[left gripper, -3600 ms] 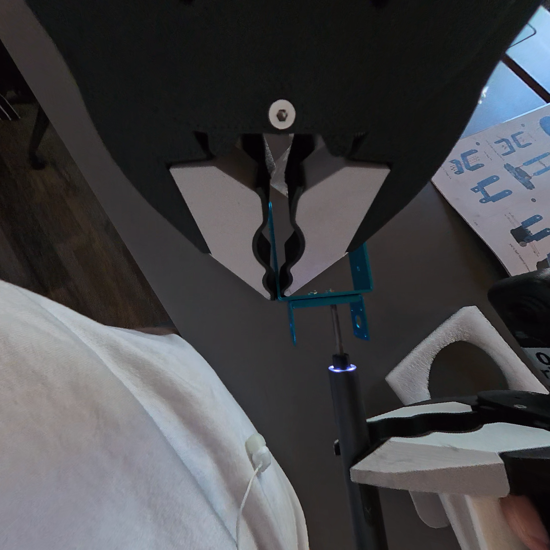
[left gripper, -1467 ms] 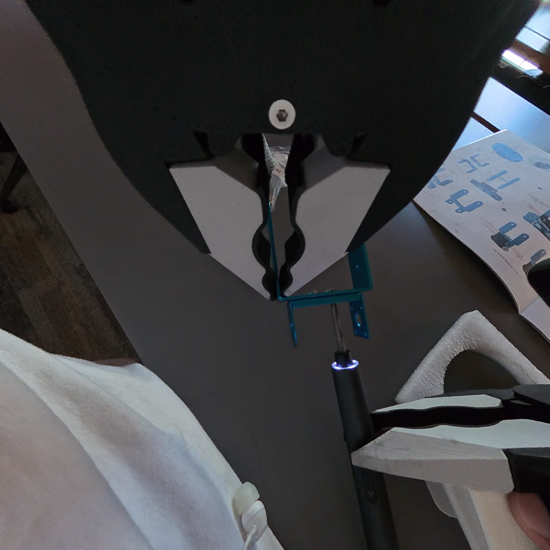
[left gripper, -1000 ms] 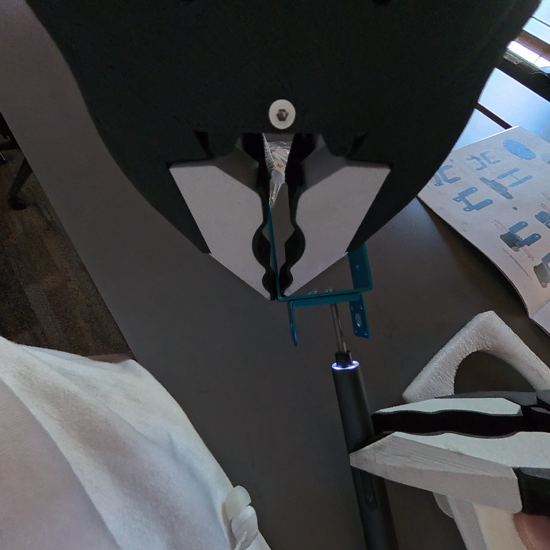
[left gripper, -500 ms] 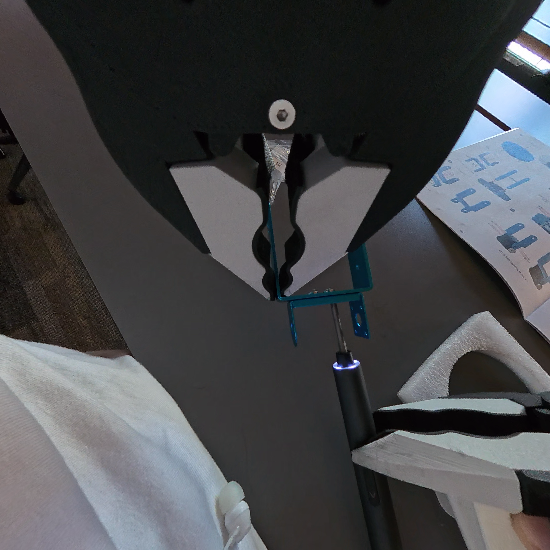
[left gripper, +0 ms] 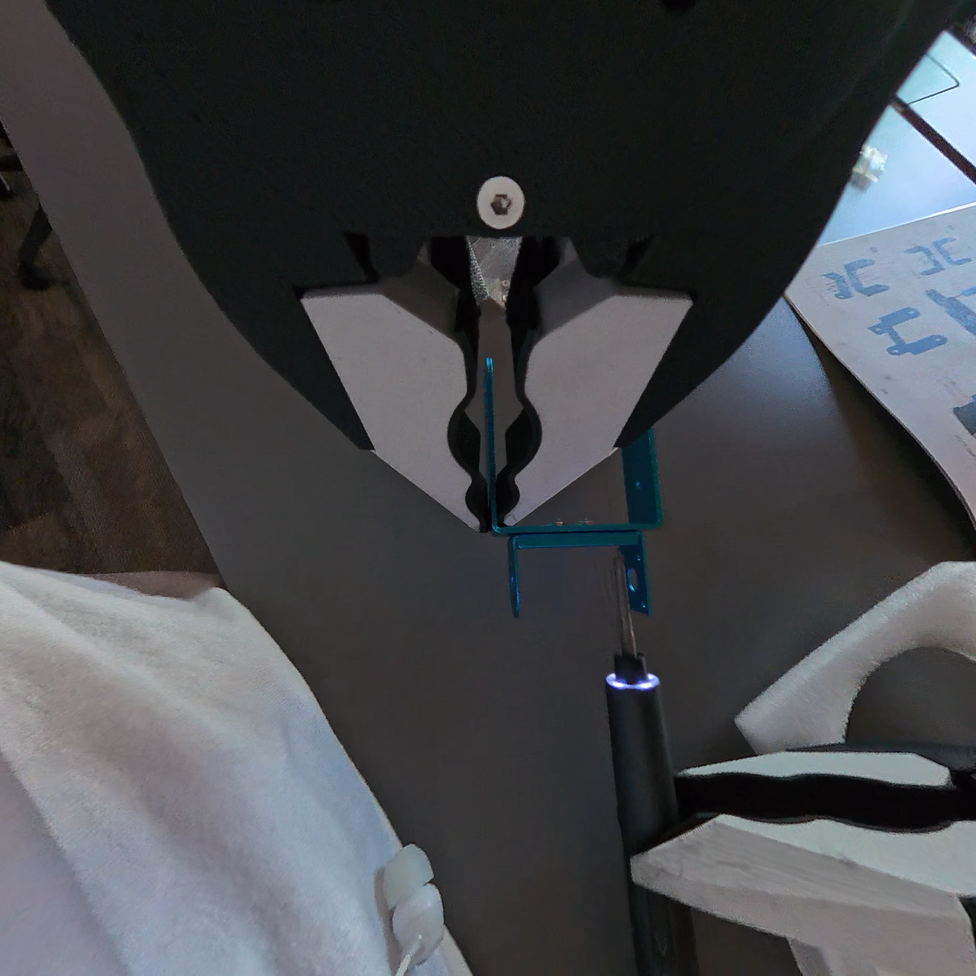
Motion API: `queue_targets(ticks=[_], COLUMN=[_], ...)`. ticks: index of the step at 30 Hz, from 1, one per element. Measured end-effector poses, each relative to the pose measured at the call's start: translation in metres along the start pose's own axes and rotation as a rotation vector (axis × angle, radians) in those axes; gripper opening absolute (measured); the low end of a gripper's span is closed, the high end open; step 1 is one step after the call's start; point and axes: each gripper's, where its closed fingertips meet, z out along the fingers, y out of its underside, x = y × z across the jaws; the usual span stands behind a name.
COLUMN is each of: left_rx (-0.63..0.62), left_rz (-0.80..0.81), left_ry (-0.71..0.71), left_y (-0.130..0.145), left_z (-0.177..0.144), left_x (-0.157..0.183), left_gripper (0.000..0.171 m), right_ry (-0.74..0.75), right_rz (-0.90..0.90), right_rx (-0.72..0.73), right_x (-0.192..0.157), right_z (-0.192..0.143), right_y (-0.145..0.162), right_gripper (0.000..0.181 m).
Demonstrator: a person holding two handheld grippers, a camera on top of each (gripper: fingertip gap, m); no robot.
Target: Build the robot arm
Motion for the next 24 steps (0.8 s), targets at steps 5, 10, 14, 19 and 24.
queue_targets(ticks=[5, 10, 14, 19, 24], left_rx=[0.026, 0.059, 0.142, 0.406, 0.924], left_rz=[-0.081, -0.146, -0.225, -0.501, -0.929], left_ry=[-0.001, 0.026, -0.007, -0.148, -0.127], left_y=[0.008, 0.013, 0.008, -0.006, -0.046], left_z=[0.004, 0.013, 0.009, -0.032, -0.085], left_x=[0.002, 0.009, 0.005, -0.017, -0.048], left_gripper=[0.000, 0.001, 0.016, 0.034, 0.043], right_ry=[0.000, -0.009, -0.025, -0.036, -0.071], right_rz=[0.015, -0.023, -0.055, -0.152, -0.276], right_rx=[-0.018, 0.004, 0.059, 0.154, 0.248], right_x=[-0.003, -0.008, -0.013, -0.027, -0.045], right_z=[0.000, 0.001, -0.001, -0.004, -0.010], right_y=[0.002, -0.001, -0.004, -0.010, -0.021], right_gripper=[0.015, 0.015, 0.015, 0.015, 0.015])
